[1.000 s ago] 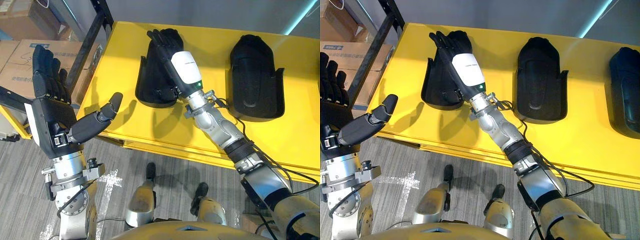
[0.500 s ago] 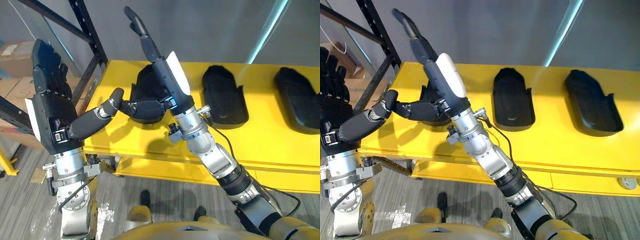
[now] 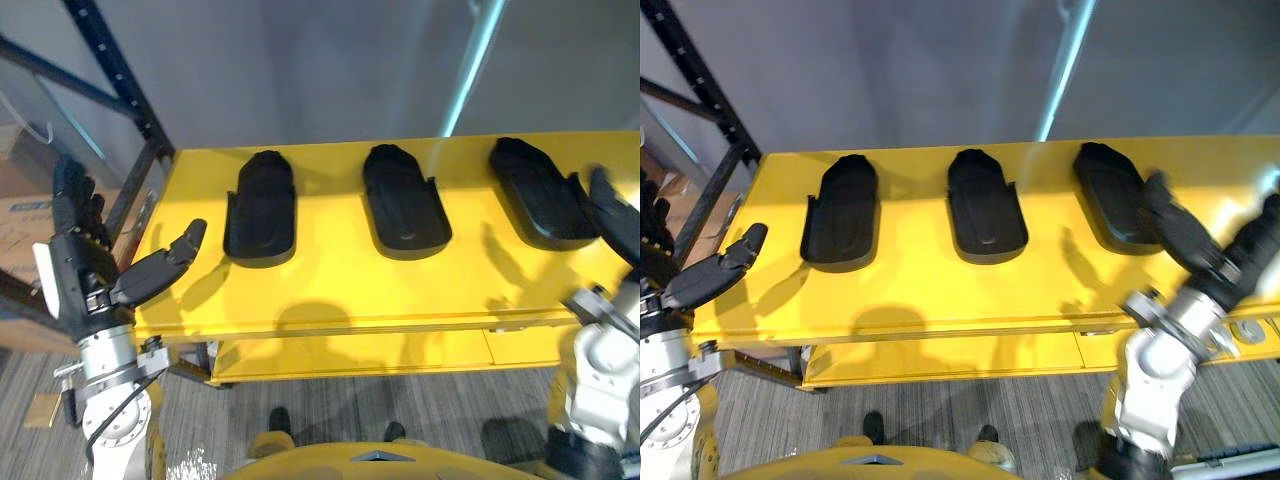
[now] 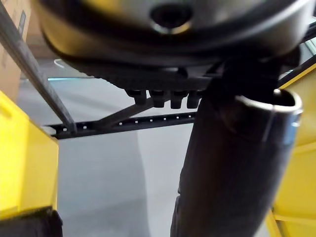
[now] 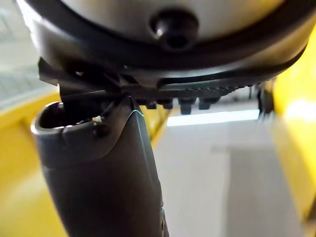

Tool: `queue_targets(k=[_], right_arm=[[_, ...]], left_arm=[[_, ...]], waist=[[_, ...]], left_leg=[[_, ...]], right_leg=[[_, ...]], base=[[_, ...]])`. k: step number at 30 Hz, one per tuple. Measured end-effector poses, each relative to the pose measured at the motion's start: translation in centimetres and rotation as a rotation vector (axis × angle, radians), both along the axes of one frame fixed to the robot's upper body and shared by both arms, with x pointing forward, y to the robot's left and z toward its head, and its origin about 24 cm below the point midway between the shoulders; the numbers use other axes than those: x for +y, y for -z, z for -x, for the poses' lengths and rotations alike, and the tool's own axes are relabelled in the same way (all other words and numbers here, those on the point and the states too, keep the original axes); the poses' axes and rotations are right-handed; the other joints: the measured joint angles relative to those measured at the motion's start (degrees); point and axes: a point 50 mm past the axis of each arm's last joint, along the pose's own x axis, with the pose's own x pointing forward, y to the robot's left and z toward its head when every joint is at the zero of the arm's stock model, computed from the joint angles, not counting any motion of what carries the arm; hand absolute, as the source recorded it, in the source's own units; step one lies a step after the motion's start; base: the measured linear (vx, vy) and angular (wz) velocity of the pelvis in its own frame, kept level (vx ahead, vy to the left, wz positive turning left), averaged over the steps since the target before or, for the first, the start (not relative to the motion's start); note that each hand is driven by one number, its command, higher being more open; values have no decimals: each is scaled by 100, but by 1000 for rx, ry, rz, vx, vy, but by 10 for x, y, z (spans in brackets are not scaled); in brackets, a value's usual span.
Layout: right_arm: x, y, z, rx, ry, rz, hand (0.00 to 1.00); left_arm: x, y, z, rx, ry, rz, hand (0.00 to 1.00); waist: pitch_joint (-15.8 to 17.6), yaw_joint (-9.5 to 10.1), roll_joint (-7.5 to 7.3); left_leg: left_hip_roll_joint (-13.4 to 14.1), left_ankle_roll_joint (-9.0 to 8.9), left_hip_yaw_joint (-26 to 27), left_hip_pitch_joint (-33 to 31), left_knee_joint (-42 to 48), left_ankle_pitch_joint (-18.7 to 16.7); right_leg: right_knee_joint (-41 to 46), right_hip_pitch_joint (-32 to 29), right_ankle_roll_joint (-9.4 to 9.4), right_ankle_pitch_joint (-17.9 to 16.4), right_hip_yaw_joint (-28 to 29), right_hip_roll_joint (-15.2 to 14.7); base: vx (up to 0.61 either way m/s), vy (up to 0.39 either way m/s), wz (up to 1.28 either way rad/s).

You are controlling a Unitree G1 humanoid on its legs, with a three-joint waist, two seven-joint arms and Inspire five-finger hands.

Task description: Walk over and take three plastic housings, then place them on the shelf

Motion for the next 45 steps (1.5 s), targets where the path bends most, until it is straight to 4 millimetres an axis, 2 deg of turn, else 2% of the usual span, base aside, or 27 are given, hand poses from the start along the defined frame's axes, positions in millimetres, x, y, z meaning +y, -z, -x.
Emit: queue_targets(k=[3,5,6,8,11,12,14,18,19,24,26,30,32,36,38,41,42,45], right_arm=[[-17,33,39,94,215,-106,100],[-15,60,58,231,333,-177,100],[-13,67,60,276,341,-186,100],[-7,98,58,468,320,-217,100],[2,134,55,650,273,-278,100],[7,158,58,748,267,-357,100],[13,178,69,834,280,-440,100],[25,211,96,962,325,-623,100],[31,221,104,1003,334,-699,100],[50,247,120,1086,311,-924,100],[63,258,128,1150,258,-1004,100],[75,265,125,1159,192,-1086,100],[80,267,113,1164,143,-1085,100],[81,265,97,1152,96,-1064,100],[78,265,94,1157,88,-1048,100],[76,264,94,1146,93,-1050,100],[76,263,91,1126,94,-1065,100],[78,264,89,1129,84,-1068,100]], left_arm=[[1,5,8,-19,86,42,100],[-3,8,12,-35,251,80,100],[-4,9,13,-39,295,89,100],[-11,23,10,-22,406,137,100],[-11,49,6,64,408,207,100],[-11,63,6,103,405,250,100],[-9,71,10,105,408,308,100],[-6,68,19,58,429,302,100],[-7,60,18,10,455,282,100],[-11,22,16,-185,541,202,100],[-10,8,12,-284,605,189,100],[-8,6,13,-377,699,224,100],[-9,6,16,-448,802,238,100],[4,6,24,-551,798,243,100],[21,13,30,-617,710,270,100],[44,31,35,-683,554,341,100],[58,46,41,-711,434,407,100],[74,78,60,-751,218,532,100]], waist=[[-82,-153,60],[-94,-227,79],[-96,-240,82],[-109,-235,91],[-136,-179,115],[-133,-94,111],[-128,-61,102],[-125,57,96],[-109,58,114],[-31,85,107],[50,227,131],[99,335,167],[113,376,164],[172,414,76],[208,496,46],[250,513,-9],[297,515,-59],[285,512,-137]], left_leg=[[25,-16,108,31,-1,-49],[66,-29,133,37,-1,-60],[79,-36,134,38,-1,-65],[99,-60,132,37,0,-66],[97,-44,121,31,-1,-57],[95,-33,88,5,-1,-50],[83,-25,5,-35,-1,-41],[40,-36,-241,-177,0,12],[18,-24,-399,-202,0,41],[-95,10,-782,-303,0,80],[-135,59,-895,-296,-1,64],[-177,81,-1008,-328,-2,73],[-200,113,-1044,-381,-2,87],[-207,146,-1064,-359,-2,99],[-209,149,-1069,-287,-3,78],[-220,120,-1146,-243,-3,95],[-220,106,-1161,-182,-3,84],[-222,95,-1164,-170,-3,62]], right_leg=[[-52,10,2,6,64,22],[-54,0,9,-1,90,60],[-55,-1,26,-13,89,71],[-54,-7,32,-14,88,91],[-53,-8,19,-24,84,88],[-53,-11,20,-24,51,85],[-52,2,18,-28,-15,76],[-46,30,16,-35,-270,47],[-42,90,9,-55,-415,35],[6,240,36,-137,-798,-39],[146,278,34,-238,-890,-82],[175,320,39,-313,-1022,-111],[173,324,54,-327,-1101,-129],[172,371,58,-309,-1125,-132],[170,452,54,-322,-1135,-132],[173,535,0,-386,-1224,-136],[172,599,-10,-406,-1246,-135],[169,612,-20,-434,-1253,-135]], base=[[-2,-13,-19],[-27,-21,-8],[-38,-23,-2],[-46,-17,0],[-38,-2,3],[-32,2,10],[-7,1,23],[34,-5,36],[30,-5,43],[10,0,45],[-4,2,30],[-1,-9,20],[11,-8,17],[24,-13,6],[17,-12,2],[29,-25,12],[16,-27,7],[6,-9,1]])
